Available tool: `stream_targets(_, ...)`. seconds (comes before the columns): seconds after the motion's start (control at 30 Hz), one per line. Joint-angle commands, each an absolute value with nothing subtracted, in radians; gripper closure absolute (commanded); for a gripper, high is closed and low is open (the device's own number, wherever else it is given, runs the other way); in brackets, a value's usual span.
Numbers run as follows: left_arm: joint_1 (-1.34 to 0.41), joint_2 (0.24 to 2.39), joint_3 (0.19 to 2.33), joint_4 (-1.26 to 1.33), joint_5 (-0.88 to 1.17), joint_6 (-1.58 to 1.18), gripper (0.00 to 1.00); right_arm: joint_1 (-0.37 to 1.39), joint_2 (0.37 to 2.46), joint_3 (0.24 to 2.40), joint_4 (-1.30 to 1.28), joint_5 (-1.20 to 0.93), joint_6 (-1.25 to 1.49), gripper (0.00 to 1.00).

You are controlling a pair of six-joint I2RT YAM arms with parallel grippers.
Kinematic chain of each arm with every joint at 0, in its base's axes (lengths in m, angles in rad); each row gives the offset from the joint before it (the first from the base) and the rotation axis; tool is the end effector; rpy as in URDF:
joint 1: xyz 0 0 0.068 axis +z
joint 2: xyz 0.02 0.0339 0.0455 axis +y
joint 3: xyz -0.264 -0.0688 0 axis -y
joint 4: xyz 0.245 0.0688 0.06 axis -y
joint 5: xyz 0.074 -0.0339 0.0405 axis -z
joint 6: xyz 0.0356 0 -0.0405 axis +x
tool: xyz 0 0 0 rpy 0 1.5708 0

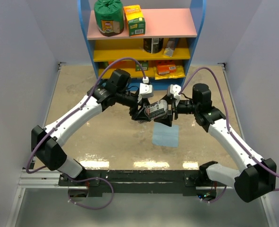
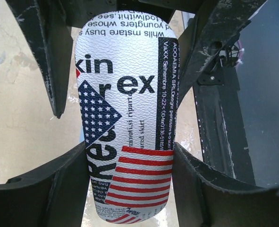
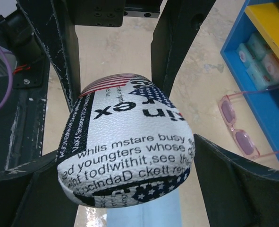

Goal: Organize the sunglasses
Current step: Pass from the left arm to the right

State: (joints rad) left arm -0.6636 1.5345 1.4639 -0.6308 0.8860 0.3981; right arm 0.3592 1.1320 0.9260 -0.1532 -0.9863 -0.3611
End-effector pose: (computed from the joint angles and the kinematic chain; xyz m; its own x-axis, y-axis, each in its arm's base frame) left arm 0.2452 -0.2267 0.3576 -0.1368 0.4183 -0.8980 0.9859 -0.0307 -0.1646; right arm 0.2214 0.1148 0.3282 0.0189 -0.2011 -0.9794 -0.9815 0.1828 -0.0565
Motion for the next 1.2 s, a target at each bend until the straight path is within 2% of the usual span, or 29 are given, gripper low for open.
stream_targets(0.0, -0.670, 1.467, 1.439, -0.560, 0.878, 0.373, 1.00, 0.362, 1.134, 0.910, -0.018, -0.985, -0.259, 0.14)
stream_targets(0.27, -0.670, 1.477, 1.453, -0.580, 0.884, 0.371, 1.00, 0.364, 1.135, 0.896, 0.018, -0.988, -0.232, 0.16)
stream_targets(0.37, -0.672, 1.491, 1.451, -0.578, 0.899, 0.368, 1.00, 0.364, 1.134, 0.888, 0.037, -0.997, -0.215, 0.11)
stream_targets(0.97, -0.672, 1.520, 1.451, -0.575, 0.874, 0.362, 1.00, 0.362, 1.126, 0.899, 0.003, -1.103, -0.242, 0.02)
stream_targets(1.17, -0.673, 1.520, 1.450, -0.572, 0.873, 0.357, 1.00, 0.364, 1.126, 0.890, 0.018, -1.040, -0.216, 0.04)
